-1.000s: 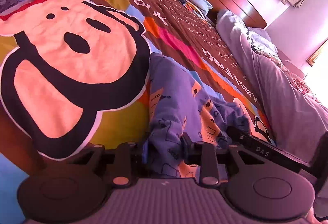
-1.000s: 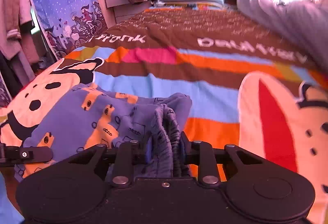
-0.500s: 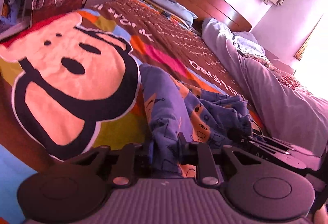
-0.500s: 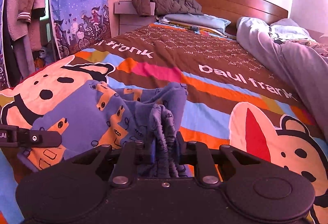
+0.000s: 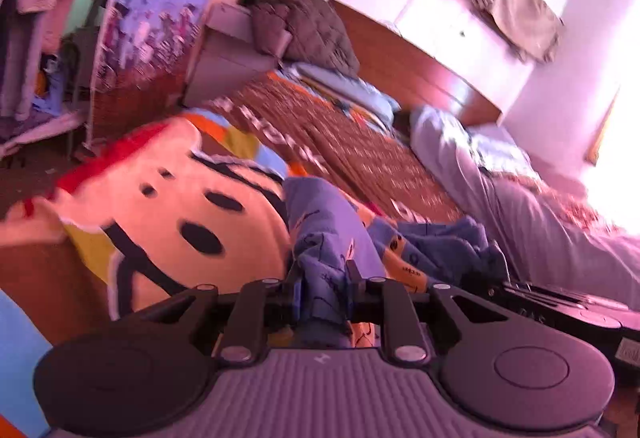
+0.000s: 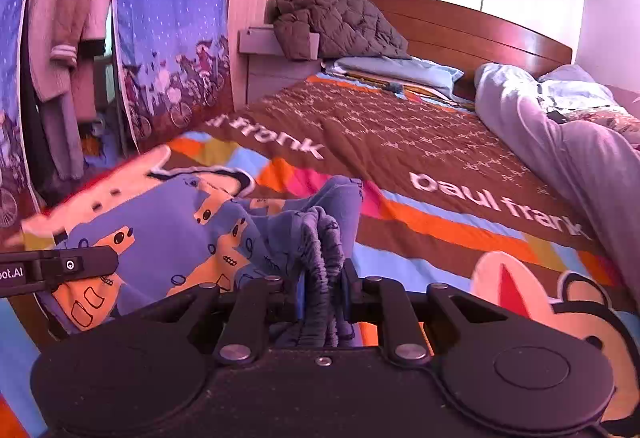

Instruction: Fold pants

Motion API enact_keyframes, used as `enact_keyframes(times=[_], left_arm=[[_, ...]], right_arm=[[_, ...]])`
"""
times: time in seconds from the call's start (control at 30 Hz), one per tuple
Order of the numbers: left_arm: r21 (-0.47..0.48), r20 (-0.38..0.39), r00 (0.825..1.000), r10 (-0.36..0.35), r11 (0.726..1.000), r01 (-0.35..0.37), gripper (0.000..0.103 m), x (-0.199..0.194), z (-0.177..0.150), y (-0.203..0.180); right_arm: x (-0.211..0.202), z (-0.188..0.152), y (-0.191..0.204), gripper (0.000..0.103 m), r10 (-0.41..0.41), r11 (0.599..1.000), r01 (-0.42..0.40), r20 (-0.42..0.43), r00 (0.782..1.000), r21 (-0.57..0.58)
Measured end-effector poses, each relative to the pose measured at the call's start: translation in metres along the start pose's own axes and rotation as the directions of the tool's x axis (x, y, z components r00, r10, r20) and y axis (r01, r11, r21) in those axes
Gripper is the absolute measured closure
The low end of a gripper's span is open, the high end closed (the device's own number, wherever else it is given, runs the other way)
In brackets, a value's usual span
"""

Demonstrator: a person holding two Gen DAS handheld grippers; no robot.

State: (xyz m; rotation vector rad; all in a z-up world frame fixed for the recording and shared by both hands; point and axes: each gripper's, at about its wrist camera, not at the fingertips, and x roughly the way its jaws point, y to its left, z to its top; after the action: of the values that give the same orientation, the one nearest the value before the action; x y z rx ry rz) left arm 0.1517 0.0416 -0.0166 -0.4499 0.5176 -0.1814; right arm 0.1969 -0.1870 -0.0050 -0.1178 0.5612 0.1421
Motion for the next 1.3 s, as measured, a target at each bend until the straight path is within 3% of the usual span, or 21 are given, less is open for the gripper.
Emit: enact_keyframes(times=[0.17, 0.37, 0.53, 0.67, 0.87, 1.07, 1.13, 1.3], left_arm=[[-0.034, 0.046, 0.996, 0.072, 0.997, -0.071, 0.082, -0.013, 0.014, 0.024], [-0.082, -0.035, 0.989, 0.144, 0.986, -0.146, 0.082, -0.011, 0.018, 0.050], [-0.120, -0.135, 0.977, 0.163, 0.976, -0.179, 0.082, 0.001, 0.014, 0.072], [-0.125, -0.172, 0.971, 0.164, 0.974, -0.187, 0.081, 0.004, 0.009, 0.079], [-0.098, -0.189, 0.962, 0.196, 0.971, -0.217, 0.077, 0.008, 0.009, 0.072], [-0.127, -0.211, 0.955, 0.210, 0.962, -0.240, 0.064, 0.010, 0.010, 0.075], [-0.130, -0.212, 0.953, 0.217, 0.960, -0.247, 0.061, 0.010, 0.011, 0.077], [-0.120, -0.203, 0.947, 0.248, 0.954, -0.275, 0.031, 0.009, 0.009, 0.073]], right_arm=[[0.009, 0.015, 0.024, 0.086, 0.061, 0.998, -0.060, 0.047, 0.997, -0.013], [0.030, 0.023, 0.060, 0.085, 0.113, 0.985, -0.108, 0.030, 0.993, -0.137], [0.056, 0.016, 0.072, 0.084, 0.115, 0.982, -0.120, -0.046, 0.992, -0.147], [0.081, -0.003, 0.071, 0.080, 0.089, 0.987, -0.106, -0.135, 0.987, -0.125], [0.089, -0.017, 0.061, 0.064, 0.073, 0.996, -0.081, -0.149, 0.986, -0.049], [0.092, -0.016, 0.056, 0.038, 0.038, 0.999, -0.044, -0.157, 0.987, -0.032], [0.092, -0.017, 0.050, 0.024, 0.021, 1.000, -0.022, -0.165, 0.986, -0.007], [0.083, -0.019, 0.036, 0.007, 0.018, 0.998, -0.005, -0.185, 0.983, 0.067]])
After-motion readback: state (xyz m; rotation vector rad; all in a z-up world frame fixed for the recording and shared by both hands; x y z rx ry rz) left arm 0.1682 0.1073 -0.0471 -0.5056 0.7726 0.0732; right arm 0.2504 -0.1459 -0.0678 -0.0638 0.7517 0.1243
